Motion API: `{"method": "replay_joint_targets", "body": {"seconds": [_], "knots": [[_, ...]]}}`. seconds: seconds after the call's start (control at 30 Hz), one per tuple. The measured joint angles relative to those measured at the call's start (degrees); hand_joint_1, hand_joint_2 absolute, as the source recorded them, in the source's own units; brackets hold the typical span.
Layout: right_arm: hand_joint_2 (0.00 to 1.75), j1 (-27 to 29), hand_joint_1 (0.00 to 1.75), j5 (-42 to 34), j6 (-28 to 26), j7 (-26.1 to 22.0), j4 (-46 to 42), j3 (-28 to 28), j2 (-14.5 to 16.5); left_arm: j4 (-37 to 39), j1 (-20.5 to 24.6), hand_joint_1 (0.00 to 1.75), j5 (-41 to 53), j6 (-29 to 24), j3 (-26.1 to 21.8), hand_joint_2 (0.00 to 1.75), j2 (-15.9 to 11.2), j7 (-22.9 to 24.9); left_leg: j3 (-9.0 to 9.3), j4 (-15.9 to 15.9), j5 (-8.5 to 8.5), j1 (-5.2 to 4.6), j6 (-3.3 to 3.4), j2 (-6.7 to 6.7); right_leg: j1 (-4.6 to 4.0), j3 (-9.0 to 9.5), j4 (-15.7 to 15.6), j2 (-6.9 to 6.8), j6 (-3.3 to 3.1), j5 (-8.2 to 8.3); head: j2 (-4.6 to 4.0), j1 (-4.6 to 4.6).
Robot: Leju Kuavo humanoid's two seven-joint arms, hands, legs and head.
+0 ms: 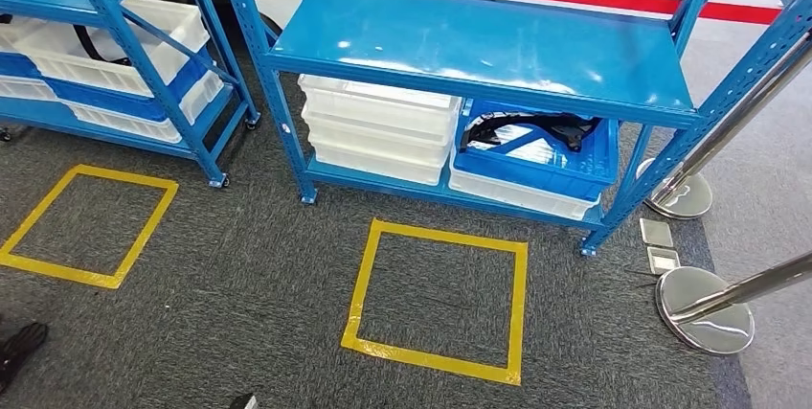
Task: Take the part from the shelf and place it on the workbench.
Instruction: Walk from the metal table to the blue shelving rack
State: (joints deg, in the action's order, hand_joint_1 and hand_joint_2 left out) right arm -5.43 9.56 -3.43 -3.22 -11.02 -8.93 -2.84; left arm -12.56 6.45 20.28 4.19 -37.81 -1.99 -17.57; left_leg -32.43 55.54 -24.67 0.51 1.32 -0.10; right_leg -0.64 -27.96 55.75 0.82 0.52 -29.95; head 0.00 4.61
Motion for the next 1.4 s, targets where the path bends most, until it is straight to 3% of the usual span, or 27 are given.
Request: {"method": "replay_joint_targets", "body": {"seconds": [0.03,0.13,0.17,0.2,0.27,0.33,0.37,0.47,0.53,0.57,0.63,0.67,0.7,0.73,0.8,0.83,0.9,1.03,1.07,1.1,1.17,1.2,1.23,1.27,1.33,1.4], "knots": [[0.0,-0.1,0.0,0.0,0.0,0.0,0.0,0.0,0.0,0.0,0.1,0.0,0.0,0.0,0.0,0.0,0.1,0.0,0.26,-0.1,-0.1,0.14,0.27,0.02,0.12,-1.39,2.6,-0.13,0.39,-1.19,0.0,-0.04],[0.0,-0.1,0.0,0.0,0.0,0.0,0.0,0.0,-0.1,0.0,0.2,0.0,0.0,0.0,0.0,0.0,0.3,0.1,0.63,-0.2,-0.74,0.18,0.6,0.0,0.63,-8.82,14.8,-0.41,1.13,-4.99,0.0,-0.14],[0.0,0.0,0.0,0.0,0.0,0.0,0.0,0.0,0.0,0.0,0.2,0.0,0.0,0.0,0.0,0.0,0.4,0.1,0.89,-0.2,-1.03,0.18,0.56,-0.03,0.73,-10.49,16.7,-0.47,1.21,-4.8,0.0,-0.15],[0.0,0.2,0.0,0.0,0.0,0.1,0.0,0.0,0.0,0.0,0.1,0.0,0.0,0.1,0.0,0.0,0.4,0.1,1.22,-0.2,-1.3,0.18,0.5,-0.06,0.77,-11.07,16.5,-0.5,1.2,-3.67,0.0,-0.16],[0.0,0.3,0.0,0.0,0.0,0.1,0.0,0.0,0.0,0.0,-0.1,0.0,0.0,0.1,0.0,0.0,0.4,0.0,2.19,-0.2,-1.92,0.18,0.23,-0.1,0.75,-8.72,9.5,-0.56,0.86,1.37,0.0,-0.16],[0.0,0.1,0.0,0.0,0.0,0.1,0.0,0.0,0.0,0.0,0.0,0.0,0.0,0.1,0.0,0.0,0.4,0.0,2.9,-0.2,-2.55,0.08,-0.28,-0.1,0.58,-5.49,1.8,-0.68,0.28,4.61,0.0,-0.16],[0.0,-0.1,0.0,0.0,0.0,0.1,0.0,0.0,0.0,0.0,0.2,0.0,0.0,0.1,0.0,0.0,0.4,0.0,3.07,-0.3,-2.81,0.02,-0.59,-0.09,0.47,-4.66,0.0,-0.71,-0.02,4.86,0.0,-0.16],[0.0,0.0,0.0,0.0,0.0,0.1,0.0,0.0,0.0,0.0,0.4,0.0,0.0,0.1,0.0,0.0,0.4,0.1,3.65,-0.7,-3.39,-0.09,-1.61,-0.01,0.5,-3.87,-1.0,-0.67,-0.93,4.28,0.0,-0.16],[0.0,0.1,0.0,0.0,0.0,0.1,0.0,0.0,0.0,0.0,0.4,0.0,0.0,0.1,0.0,0.0,0.3,0.1,3.1,1.4,-4.78,-0.11,-2.16,0.04,0.78,-2.66,-1.8,-0.67,-1.54,4.29,0.0,0.02],[0.0,0.1,0.0,0.0,0.0,0.1,0.0,0.0,0.0,0.0,0.4,0.0,0.0,0.2,0.0,0.0,0.2,0.1,1.76,4.4,-6.16,-0.08,-2.33,0.06,0.86,-2.07,-2.1,-0.69,-1.81,4.26,0.0,0.12],[0.0,0.0,0.0,0.0,0.0,0.1,0.0,0.0,0.0,0.0,0.3,0.0,0.0,0.3,0.0,0.0,0.0,0.1,-2.95,12.6,-9.23,-0.04,-2.48,0.05,0.7,-1.44,-2.2,-0.7,-2.21,3.83,0.0,0.2],[0.0,0.1,0.0,0.0,0.0,0.1,0.0,0.0,0.0,0.0,0.2,0.0,0.1,0.3,0.0,0.0,0.0,0.1,-5.04,15.7,-9.74,-0.03,-2.49,0.04,0.58,-1.1,-2.2,-0.66,-2.34,3.52,0.0,0.22],[0.0,0.1,0.0,0.0,0.0,0.1,0.0,0.0,0.1,0.0,0.1,0.0,0.1,0.4,0.0,0.0,-0.1,0.1,-6.25,16.7,-9.02,-0.03,-2.41,0.04,0.45,-0.64,-2.2,-0.59,-2.41,3.14,0.0,0.22],[0.0,0.2,0.0,0.0,0.0,0.1,0.0,0.0,0.1,0.0,0.0,0.0,0.2,0.4,0.0,0.0,-0.1,0.1,-6.18,15.2,-7.04,-0.06,-2.21,0.04,0.31,-0.06,-2.2,-0.51,-2.43,2.72,0.0,0.22],[0.0,0.3,0.0,0.0,0.0,0.1,0.0,0.0,0.1,0.0,-0.1,0.0,0.3,0.4,-0.1,0.0,-0.1,0.1,-3.53,7.4,-1.59,-0.29,-1.35,0.02,0.1,1.0,-2.2,-0.39,-2.33,1.78,0.0,0.22],[0.0,0.2,0.0,0.0,0.0,0.1,0.0,0.0,0.2,0.0,0.0,0.0,0.3,0.4,-0.1,0.0,-0.2,0.2,-1.96,3.6,0.03,-0.44,-0.91,0.04,-0.05,1.31,-2.1,-0.34,-2.15,1.22,0.0,0.18],[0.0,0.2,0.0,0.0,0.0,0.2,0.0,0.0,0.4,0.0,0.1,0.0,0.4,0.4,-0.1,0.0,-0.4,0.2,-0.32,0.1,0.54,-0.74,-0.34,0.06,-0.14,1.55,-2.2,-0.34,-1.59,0.36,0.0,0.09],[0.0,-0.1,0.0,0.0,0.0,0.2,0.0,0.0,0.4,0.0,0.1,0.0,0.4,0.5,-0.1,0.0,-0.3,0.1,0.92,-1.1,-0.15,-0.34,0.34,0.01,-0.15,1.84,-1.4,-0.53,-0.24,-1.07,0.0,0.02],[0.0,-0.2,0.0,0.0,0.0,0.2,0.0,0.0,0.4,0.0,0.1,0.0,0.4,0.5,-0.1,0.0,-0.2,0.1,1.41,-1.5,-0.22,-0.1,0.54,0.02,-0.09,0.77,0.9,-0.56,0.15,-2.16,0.0,-0.02],[0.0,-0.2,0.0,0.0,0.0,0.2,0.0,0.0,0.4,0.0,0.2,0.0,0.4,0.5,-0.1,0.0,-0.1,0.1,1.81,-1.7,-0.44,-0.02,0.68,0.02,0.14,-1.43,4.9,-0.57,0.52,-3.73,0.0,-0.08],[0.0,-0.1,0.0,0.0,0.0,0.2,0.0,0.0,0.2,0.0,0.2,0.0,0.4,0.5,-0.1,0.0,0.0,0.1,2.48,-1.7,-1.15,0.11,0.75,0.02,0.62,-7.15,13.7,-0.6,1.13,-6.56,0.0,-0.11],[0.0,0.0,0.0,0.0,0.0,0.2,0.0,0.0,0.2,0.0,0.2,0.0,0.4,0.5,-0.1,0.0,0.1,0.1,2.95,-1.7,-1.6,0.17,0.66,-0.01,0.83,-9.45,16.5,-0.61,1.35,-6.67,0.0,-0.12],[0.0,0.1,0.0,0.0,0.0,0.2,0.0,0.0,0.3,0.0,0.1,0.0,0.4,0.5,-0.1,0.0,0.1,0.1,3.53,-1.7,-2.07,0.23,0.55,-0.03,0.99,-10.5,16.7,-0.63,1.48,-5.38,0.0,-0.11],[0.0,0.2,0.0,0.0,0.0,0.2,0.0,0.0,0.3,0.0,0.0,0.0,0.4,0.5,-0.1,0.0,0.1,0.1,4.22,-1.7,-2.56,0.31,0.39,-0.06,1.09,-10.35,14.5,-0.66,1.54,-2.89,0.0,-0.11],[0.0,0.3,0.0,0.0,0.0,0.2,0.0,0.0,0.3,0.0,-0.1,0.0,0.4,0.5,-0.1,0.0,0.1,0.1,5.59,-1.7,-3.66,0.38,-0.08,-0.06,1.18,-7.75,6.0,-0.81,1.42,3.11,0.0,-0.18],[0.0,0.2,0.0,0.0,0.0,0.2,0.0,0.0,0.2,0.0,0.1,0.0,0.4,0.4,-0.1,0.0,0.2,0.1,6.3,-1.7,-4.61,0.23,-0.74,-0.13,1.09,-5.58,0.3,-0.9,0.86,5.86,0.0,-0.25]]}}
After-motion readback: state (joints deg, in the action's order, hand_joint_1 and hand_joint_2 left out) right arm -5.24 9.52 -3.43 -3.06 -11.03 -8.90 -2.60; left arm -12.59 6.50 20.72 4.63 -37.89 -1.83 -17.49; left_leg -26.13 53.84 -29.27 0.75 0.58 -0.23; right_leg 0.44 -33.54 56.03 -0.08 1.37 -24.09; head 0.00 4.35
